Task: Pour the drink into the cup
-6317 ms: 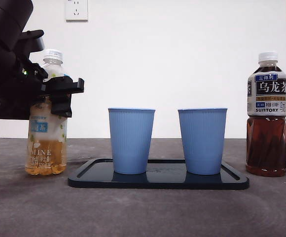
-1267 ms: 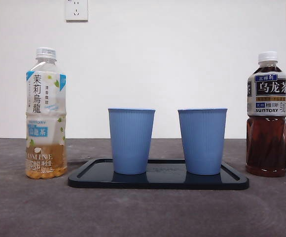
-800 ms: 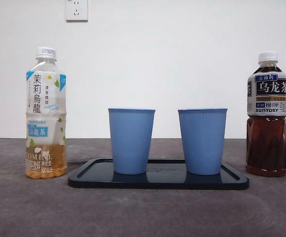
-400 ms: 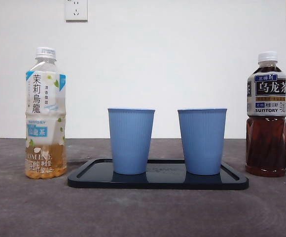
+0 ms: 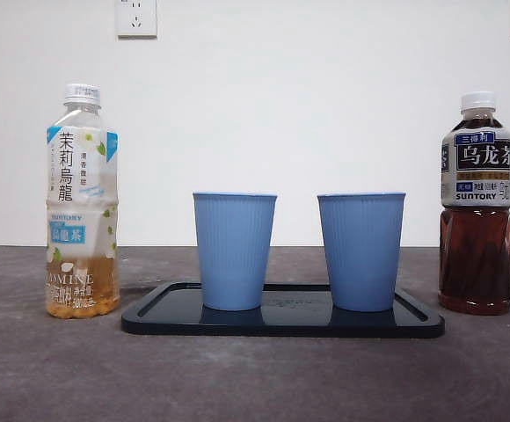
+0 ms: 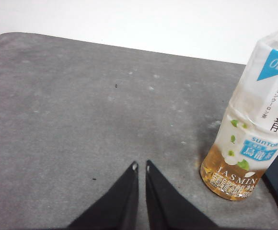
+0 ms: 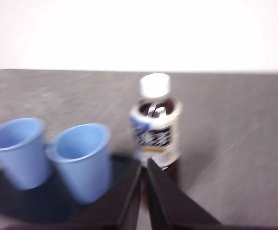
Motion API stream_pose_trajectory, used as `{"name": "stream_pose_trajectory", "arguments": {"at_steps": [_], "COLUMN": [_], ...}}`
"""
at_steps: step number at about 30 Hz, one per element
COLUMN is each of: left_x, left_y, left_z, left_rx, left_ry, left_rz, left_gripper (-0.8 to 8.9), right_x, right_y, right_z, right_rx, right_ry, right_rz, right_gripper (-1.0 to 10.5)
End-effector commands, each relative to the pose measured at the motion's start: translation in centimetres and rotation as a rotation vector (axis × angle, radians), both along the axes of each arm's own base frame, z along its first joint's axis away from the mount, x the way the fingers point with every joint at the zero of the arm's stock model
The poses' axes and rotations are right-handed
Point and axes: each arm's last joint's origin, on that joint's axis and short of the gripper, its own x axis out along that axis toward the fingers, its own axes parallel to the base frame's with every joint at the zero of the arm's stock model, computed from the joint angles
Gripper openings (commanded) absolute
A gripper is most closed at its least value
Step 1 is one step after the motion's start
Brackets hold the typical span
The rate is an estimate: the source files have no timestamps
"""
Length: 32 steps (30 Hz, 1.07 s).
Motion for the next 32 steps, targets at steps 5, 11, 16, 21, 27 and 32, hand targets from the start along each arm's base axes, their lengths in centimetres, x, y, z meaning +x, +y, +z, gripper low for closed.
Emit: {"name": "stream_pose_trajectory", "arguments": {"at_steps": [5,11,16,21,27,32], "left_x": [0.1,0.1,0.1,0.1,0.1,0.1], "left_y": [0.0,0.0,0.0,0.0,0.0,0.0], "left_z": [-0.5,-0.5,-0.5,-0.5,-0.5,-0.5], "left_rx": [0.012,0.012,0.012,0.012,0.012,0.012], "left_ry": [0.001,0.001,0.001,0.000,-0.002,-0.002], "left_rz": [0.005,0.005,0.005,0.005,0.005,0.005], "left_gripper": [0.24,0.24,0.24,0.25,0.25,0.25], "right_x": [1.4,1.5,1.7,1.7,1.7,1.7], "right_y": [-0.6,-0.9,-0.9,-0.9,-0.9,-0.9], "right_z": [-5.1,-8.2,-9.8,-10.2,-10.1,-10.0], "right_rx": [-0.124,-0.153,-0.157,-0.166,-0.164,-0.164], "right_ry": [-0.081,-0.035,-0.004,0.010,-0.005,-0.005], "right_rz": [-0.220,-0.304,-0.303,-0.299,-0.298,-0.297], "right_gripper": [0.2,0.2,0.2,0.2,0.2,0.2]}}
